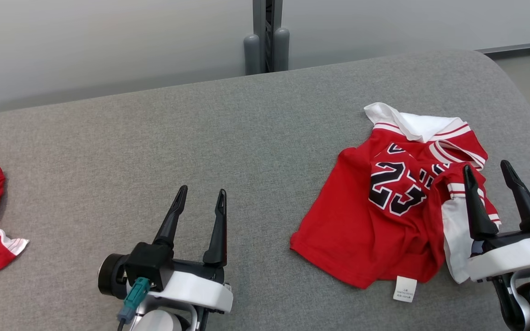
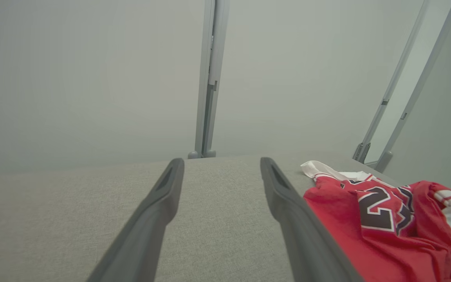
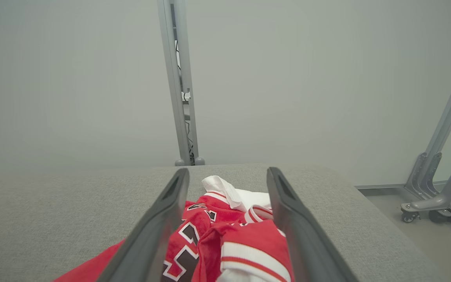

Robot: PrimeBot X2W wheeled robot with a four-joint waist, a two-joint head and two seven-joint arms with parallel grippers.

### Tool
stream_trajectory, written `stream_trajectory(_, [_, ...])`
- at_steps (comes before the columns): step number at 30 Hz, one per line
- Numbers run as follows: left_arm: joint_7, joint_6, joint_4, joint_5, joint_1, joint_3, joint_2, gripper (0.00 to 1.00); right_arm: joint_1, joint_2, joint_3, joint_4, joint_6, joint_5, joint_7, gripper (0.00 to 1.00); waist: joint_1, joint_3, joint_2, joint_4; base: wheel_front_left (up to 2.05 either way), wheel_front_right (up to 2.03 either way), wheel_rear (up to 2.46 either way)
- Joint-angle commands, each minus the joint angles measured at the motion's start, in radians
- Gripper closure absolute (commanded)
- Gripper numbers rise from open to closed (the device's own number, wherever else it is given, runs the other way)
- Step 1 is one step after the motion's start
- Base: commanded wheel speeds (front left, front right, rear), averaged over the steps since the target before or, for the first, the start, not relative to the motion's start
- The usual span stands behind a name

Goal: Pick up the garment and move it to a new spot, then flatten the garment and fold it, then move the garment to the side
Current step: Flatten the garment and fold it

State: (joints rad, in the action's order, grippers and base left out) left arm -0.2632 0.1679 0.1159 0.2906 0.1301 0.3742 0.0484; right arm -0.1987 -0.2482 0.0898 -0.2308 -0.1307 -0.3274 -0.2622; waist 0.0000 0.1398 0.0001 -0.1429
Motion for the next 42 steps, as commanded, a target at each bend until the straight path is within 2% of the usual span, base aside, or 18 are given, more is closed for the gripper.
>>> stream_trajectory(1, [-0.001, 0.002, 0.003, -0.002, 0.014, 0.0, 0.004, 0.0, 0.004, 0.001, -0.006, 0.003, 0.0, 0.005, -0.005, 0.0, 0.0, 0.004, -0.0001, -0.006, 0.0, 0.0, 0.0])
stream_trajectory(4, [-0.001, -0.009, 0.01, -0.012, 0.023, 0.011, 0.004, 0.0, -0.002, 0.002, -0.015, 0.008, 0.0, 0.013, -0.004, 0.0, 0.0, 0.016, -0.0001, -0.018, 0.0, 0.0, 0.0])
stream_trajectory(6, [-0.001, -0.034, 0.022, -0.014, 0.033, 0.039, 0.003, 0.0, -0.005, 0.006, -0.024, 0.011, 0.0, 0.016, -0.004, 0.0, 0.0, 0.025, -0.0001, -0.028, 0.0, 0.0, 0.0])
stream_trajectory(11, [-0.001, -0.145, 0.135, 0.005, 0.077, 0.172, 0.005, 0.0, -0.011, 0.012, -0.035, 0.007, 0.0, 0.025, -0.004, 0.0, 0.0, 0.048, -0.0001, -0.057, 0.0, 0.0, 0.0])
stream_trajectory(13, [0.0, -0.165, 0.214, -0.003, 0.11, 0.229, 0.004, 0.0, -0.015, 0.015, -0.032, 0.008, 0.0, 0.03, -0.004, 0.0, 0.0, 0.057, -0.0001, -0.07, 0.0, 0.0, 0.0])
stream_trajectory(19, [0.05, -0.152, 0.377, 0.028, 0.218, 0.335, 0.004, 0.0, -0.018, 0.028, -0.036, 0.007, 0.0, 0.033, -0.004, 0.0, 0.0, 0.082, -0.0001, -0.107, 0.0, 0.0, 0.0])
stream_trajectory(26, [0.068, -0.113, 0.471, 0.074, 0.293, 0.393, 0.004, 0.0, -0.024, 0.037, -0.036, 0.004, 0.0, 0.033, -0.004, 0.0, 0.0, 0.1, -0.0001, -0.129, 0.0, 0.0, 0.0])
stream_trajectory(30, [0.077, -0.104, 0.519, 0.098, 0.322, 0.435, 0.005, 0.0, -0.026, 0.04, -0.035, 0.006, 0.0, 0.032, -0.004, 0.0, 0.0, 0.105, -0.0001, -0.136, 0.0, 0.0, 0.0])
stream_trajectory(32, [0.085, -0.114, 0.536, 0.115, 0.331, 0.455, 0.004, 0.0, -0.024, 0.04, -0.035, 0.008, 0.0, 0.03, -0.004, 0.0, 0.0, 0.106, -0.0001, -0.136, 0.0, 0.0, 0.0])
stream_trajectory(33, [0.083, -0.123, 0.539, 0.127, 0.333, 0.463, 0.004, 0.67, -0.023, 0.04, -0.034, 0.009, 0.0, 0.03, -0.004, 0.0, 0.0, 0.106, -0.0001, -0.136, 0.0, 0.0, 0.0])
stream_trajectory(34, [0.075, -0.121, 0.539, 0.137, 0.338, 0.466, 0.004, 1.0, -0.022, 0.041, -0.034, 0.01, 0.0, 0.029, -0.004, 0.0, 0.0, 0.106, -0.0001, -0.135, 0.0, 0.0, 0.0])
stream_trajectory(42, [0.033, -0.079, 0.561, 0.172, 0.396, 0.44, 0.01, 1.0, -0.017, 0.04, -0.042, 0.009, 0.0, 0.044, -0.004, 0.0, 0.0, 0.098, -0.0001, -0.115, 0.0, 0.0, 0.0])
